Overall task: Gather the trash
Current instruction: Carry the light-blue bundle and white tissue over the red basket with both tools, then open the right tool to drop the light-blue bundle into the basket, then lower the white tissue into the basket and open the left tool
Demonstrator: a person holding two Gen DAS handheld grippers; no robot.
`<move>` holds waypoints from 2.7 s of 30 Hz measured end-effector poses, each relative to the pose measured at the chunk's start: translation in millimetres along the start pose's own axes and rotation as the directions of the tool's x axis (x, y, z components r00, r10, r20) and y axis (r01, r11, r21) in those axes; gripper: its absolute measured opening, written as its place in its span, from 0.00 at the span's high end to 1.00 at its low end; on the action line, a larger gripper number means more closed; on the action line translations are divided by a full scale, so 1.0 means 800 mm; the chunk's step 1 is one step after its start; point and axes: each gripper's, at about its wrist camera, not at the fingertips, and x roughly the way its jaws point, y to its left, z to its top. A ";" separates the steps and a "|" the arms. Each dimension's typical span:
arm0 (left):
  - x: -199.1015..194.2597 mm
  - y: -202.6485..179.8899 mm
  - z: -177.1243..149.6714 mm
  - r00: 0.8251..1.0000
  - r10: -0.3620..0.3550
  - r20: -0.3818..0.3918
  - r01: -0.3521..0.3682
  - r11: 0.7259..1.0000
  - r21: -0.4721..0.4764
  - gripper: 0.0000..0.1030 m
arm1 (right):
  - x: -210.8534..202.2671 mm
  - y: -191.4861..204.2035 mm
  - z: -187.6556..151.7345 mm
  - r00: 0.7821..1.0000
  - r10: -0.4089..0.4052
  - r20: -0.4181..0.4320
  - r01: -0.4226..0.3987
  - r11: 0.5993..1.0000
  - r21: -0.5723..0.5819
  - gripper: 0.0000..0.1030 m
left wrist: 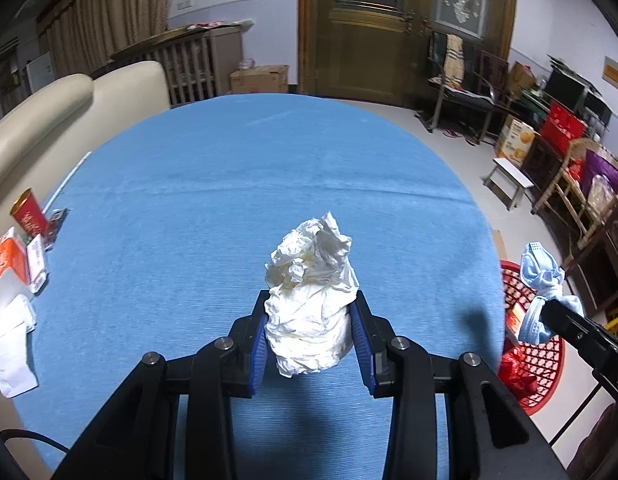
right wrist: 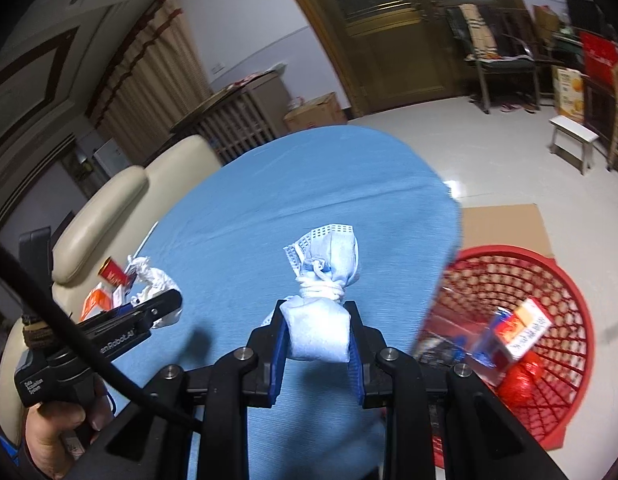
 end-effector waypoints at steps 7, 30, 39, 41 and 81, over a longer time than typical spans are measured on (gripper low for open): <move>0.004 -0.043 -0.004 0.999 -0.036 -0.011 0.036 0.998 0.057 0.62 | -0.022 -0.049 -0.005 0.998 -0.063 0.018 0.062 0.997 0.052 0.73; 0.012 -0.127 -0.007 0.994 -0.096 -0.053 0.105 0.977 0.188 0.62 | -0.034 -0.184 -0.036 0.958 -0.277 -0.079 0.287 0.939 0.187 0.70; 0.014 -0.164 -0.006 0.991 -0.119 -0.067 0.131 0.963 0.234 0.62 | -0.063 -0.197 -0.031 0.960 -0.279 -0.011 0.272 0.928 0.256 0.23; 0.014 -0.174 -0.006 0.989 -0.126 -0.073 0.141 0.958 0.249 0.62 | -0.075 -0.200 -0.026 0.961 -0.276 0.011 0.263 0.925 0.274 0.23; 0.050 -0.290 -0.026 0.958 -0.190 -0.217 0.257 0.903 0.345 0.47 | -0.127 -0.233 -0.019 0.957 -0.258 0.131 0.197 0.913 0.358 0.23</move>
